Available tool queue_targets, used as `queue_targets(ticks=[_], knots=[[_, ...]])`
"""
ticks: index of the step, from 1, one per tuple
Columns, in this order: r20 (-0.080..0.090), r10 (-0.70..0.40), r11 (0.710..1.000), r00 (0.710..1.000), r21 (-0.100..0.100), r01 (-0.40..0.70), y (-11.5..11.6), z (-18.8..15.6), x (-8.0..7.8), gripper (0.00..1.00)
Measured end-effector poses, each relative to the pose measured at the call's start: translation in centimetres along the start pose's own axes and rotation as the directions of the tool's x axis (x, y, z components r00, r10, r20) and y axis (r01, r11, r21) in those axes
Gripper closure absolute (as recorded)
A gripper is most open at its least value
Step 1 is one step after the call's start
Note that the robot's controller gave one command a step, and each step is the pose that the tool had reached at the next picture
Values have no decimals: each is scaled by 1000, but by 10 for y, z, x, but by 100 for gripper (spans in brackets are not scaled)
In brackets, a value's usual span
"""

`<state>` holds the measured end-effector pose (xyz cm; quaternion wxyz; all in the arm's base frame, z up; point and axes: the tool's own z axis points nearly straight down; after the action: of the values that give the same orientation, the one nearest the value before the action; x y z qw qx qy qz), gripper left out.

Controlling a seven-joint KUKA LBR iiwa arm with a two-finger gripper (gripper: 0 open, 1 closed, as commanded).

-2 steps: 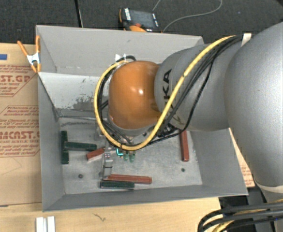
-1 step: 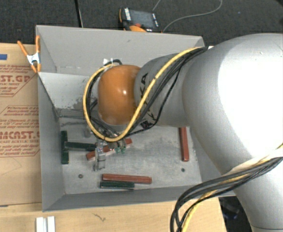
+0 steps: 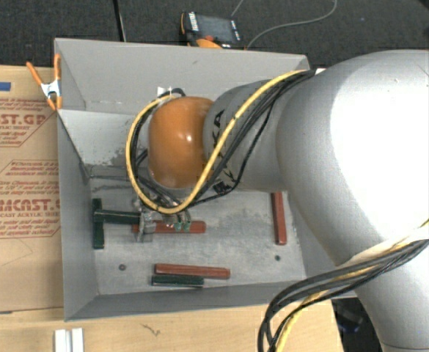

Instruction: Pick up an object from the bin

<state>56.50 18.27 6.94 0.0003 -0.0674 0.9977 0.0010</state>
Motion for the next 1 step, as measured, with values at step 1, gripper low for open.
queue_targets(ticks=[1], knots=[[10,4,1000,1000,-3,-4,40,-127,-5,100]])
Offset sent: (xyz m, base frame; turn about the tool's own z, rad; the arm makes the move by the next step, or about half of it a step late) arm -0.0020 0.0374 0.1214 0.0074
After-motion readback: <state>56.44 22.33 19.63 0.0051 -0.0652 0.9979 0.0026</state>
